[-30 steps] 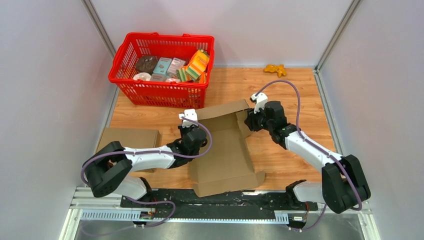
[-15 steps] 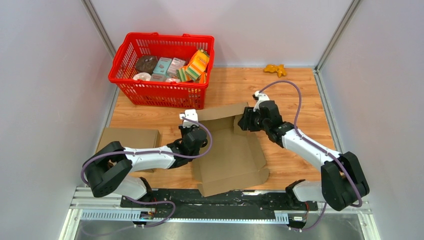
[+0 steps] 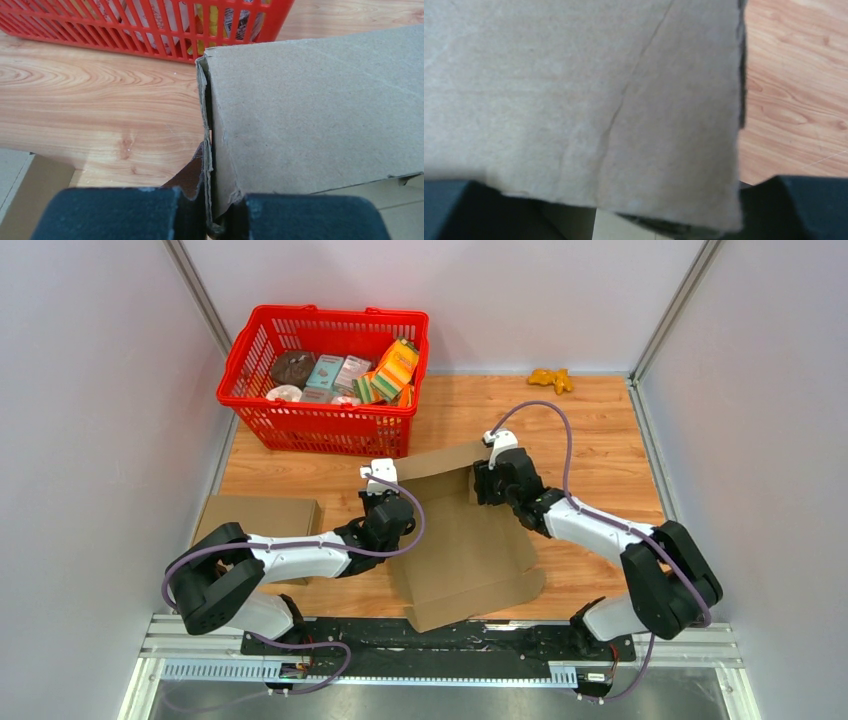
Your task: Fold the paper box
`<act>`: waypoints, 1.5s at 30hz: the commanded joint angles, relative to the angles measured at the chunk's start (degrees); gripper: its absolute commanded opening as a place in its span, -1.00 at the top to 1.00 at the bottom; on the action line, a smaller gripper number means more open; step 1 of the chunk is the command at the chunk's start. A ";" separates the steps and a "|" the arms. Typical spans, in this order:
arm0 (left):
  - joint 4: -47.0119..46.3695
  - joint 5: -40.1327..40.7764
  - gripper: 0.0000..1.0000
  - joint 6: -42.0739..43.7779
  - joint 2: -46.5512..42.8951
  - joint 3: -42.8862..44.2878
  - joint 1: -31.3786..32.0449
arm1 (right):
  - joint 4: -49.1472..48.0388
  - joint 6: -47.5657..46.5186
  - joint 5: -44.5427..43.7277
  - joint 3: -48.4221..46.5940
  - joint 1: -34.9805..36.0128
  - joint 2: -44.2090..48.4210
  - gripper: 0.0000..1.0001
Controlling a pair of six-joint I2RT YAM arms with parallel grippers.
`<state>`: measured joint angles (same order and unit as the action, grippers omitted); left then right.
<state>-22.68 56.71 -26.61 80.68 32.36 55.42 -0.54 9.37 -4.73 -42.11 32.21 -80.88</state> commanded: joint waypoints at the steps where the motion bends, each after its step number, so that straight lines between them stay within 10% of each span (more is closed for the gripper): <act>1: -0.09 -4.77 1.00 -0.81 0.09 0.86 0.92 | -8.50 0.30 -8.70 -0.96 4.61 -3.75 0.12; 11: -0.17 -4.76 1.00 -0.90 0.09 0.60 1.01 | -26.62 1.44 -27.40 5.02 10.24 -9.73 0.96; 23: -0.44 -4.59 1.00 -1.07 -0.62 -0.10 0.92 | -32.24 5.49 -36.41 8.70 13.76 -9.03 1.00; 28: -0.70 -4.59 1.00 -1.16 -0.79 -0.28 1.01 | -34.18 3.82 -30.08 11.52 12.01 -5.52 -0.04; 32: -1.14 -4.41 1.00 -1.25 -0.88 -0.45 1.01 | -33.74 2.06 -28.50 11.87 10.43 -3.93 -0.11; 36: -1.05 -4.41 1.00 -1.25 -0.79 -0.37 1.01 | -32.69 1.27 -29.10 10.12 9.19 -4.81 0.08; 40: -0.97 -3.98 1.00 -1.43 -0.88 -0.45 1.01 | -31.46 1.70 -31.47 8.45 9.10 -6.74 1.00; 45: 0.17 -2.83 1.00 -2.65 -1.05 -0.28 1.01 | -32.16 4.26 -29.57 8.36 9.10 -8.85 1.00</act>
<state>-22.85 57.01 -27.24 80.66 32.27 55.46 -30.70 12.32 -35.55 -31.68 40.82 -88.03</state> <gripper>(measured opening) 0.085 0.041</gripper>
